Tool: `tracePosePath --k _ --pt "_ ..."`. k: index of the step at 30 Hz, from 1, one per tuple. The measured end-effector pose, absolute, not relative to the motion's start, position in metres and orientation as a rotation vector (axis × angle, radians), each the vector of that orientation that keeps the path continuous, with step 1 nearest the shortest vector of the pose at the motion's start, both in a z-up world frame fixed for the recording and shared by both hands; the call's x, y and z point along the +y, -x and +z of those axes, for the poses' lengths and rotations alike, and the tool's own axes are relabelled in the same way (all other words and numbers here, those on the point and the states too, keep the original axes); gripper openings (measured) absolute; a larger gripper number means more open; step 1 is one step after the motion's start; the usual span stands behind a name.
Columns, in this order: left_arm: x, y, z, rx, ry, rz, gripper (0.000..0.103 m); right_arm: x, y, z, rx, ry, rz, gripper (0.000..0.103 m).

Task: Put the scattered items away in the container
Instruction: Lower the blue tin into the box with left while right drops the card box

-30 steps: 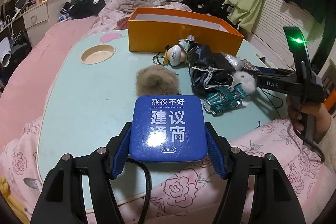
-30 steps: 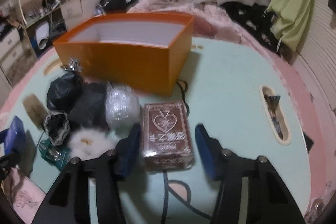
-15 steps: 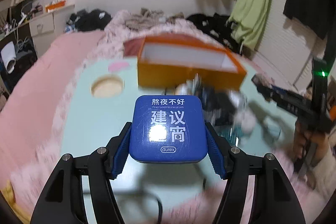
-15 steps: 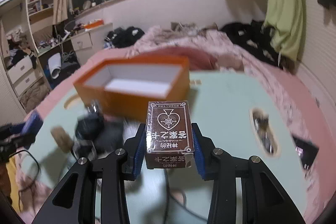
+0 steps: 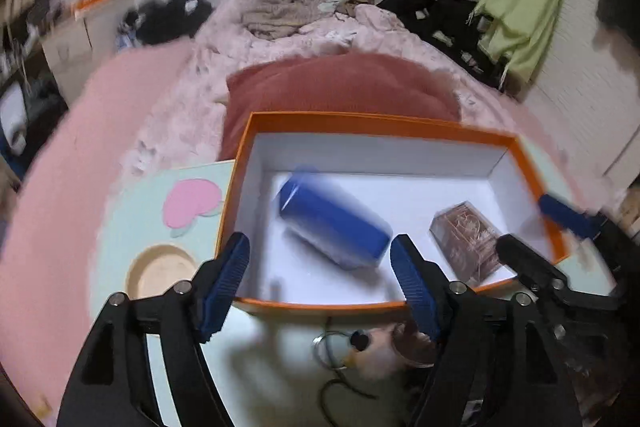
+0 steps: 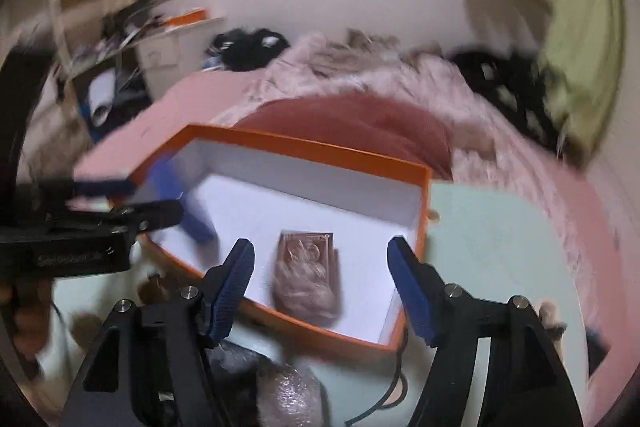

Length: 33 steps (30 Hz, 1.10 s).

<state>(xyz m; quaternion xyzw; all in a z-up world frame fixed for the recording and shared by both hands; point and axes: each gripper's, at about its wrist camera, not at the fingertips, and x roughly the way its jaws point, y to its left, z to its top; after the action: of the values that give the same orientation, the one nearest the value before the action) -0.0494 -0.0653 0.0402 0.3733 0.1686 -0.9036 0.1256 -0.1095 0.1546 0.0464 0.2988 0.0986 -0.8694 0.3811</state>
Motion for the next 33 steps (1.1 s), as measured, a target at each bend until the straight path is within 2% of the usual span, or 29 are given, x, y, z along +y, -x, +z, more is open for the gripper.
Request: tracePosePath --k 3,12,15,17,20,21,27,31,32,33 --pt "-0.058 0.041 0.041 0.498 -1.08 -2.637 0.083 0.162 0.108 0.045 0.224 -0.778 -2.196 0.069" --pt "-0.049 0.025 0.042 0.487 -1.027 -2.694 0.084 0.179 0.098 0.04 0.22 -0.742 -2.182 0.068" --pt "-0.05 0.015 0.047 0.558 -1.036 -2.724 0.084 0.19 0.099 0.047 0.191 -0.757 -2.191 0.068" --pt "-0.055 -0.01 0.062 0.611 -0.888 -2.765 0.084 0.208 0.09 0.058 0.112 -0.709 -2.187 0.068" --pt "-0.06 -0.045 0.073 0.664 -0.81 -2.795 0.084 0.234 0.072 0.067 0.051 -0.689 -2.179 0.077" --pt "-0.06 -0.054 0.072 0.671 -0.83 -2.801 0.084 0.241 0.062 0.066 0.057 -0.695 -2.165 0.08" --pt "-0.019 -0.102 0.032 0.496 -1.0 -2.81 0.084 0.257 0.018 0.031 0.196 -0.791 -2.061 0.08" --pt "-0.001 -0.104 -0.004 0.475 -1.119 -2.743 0.084 0.244 0.008 -0.003 0.336 -0.902 -2.031 0.087" --pt "-0.001 -0.099 -0.014 0.492 -1.155 -2.716 0.087 0.241 0.01 -0.008 0.354 -0.926 -2.03 0.088" --pt "0.003 -0.095 -0.019 0.426 -1.11 -2.686 0.095 0.24 0.011 -0.008 0.362 -0.929 -2.036 0.091"
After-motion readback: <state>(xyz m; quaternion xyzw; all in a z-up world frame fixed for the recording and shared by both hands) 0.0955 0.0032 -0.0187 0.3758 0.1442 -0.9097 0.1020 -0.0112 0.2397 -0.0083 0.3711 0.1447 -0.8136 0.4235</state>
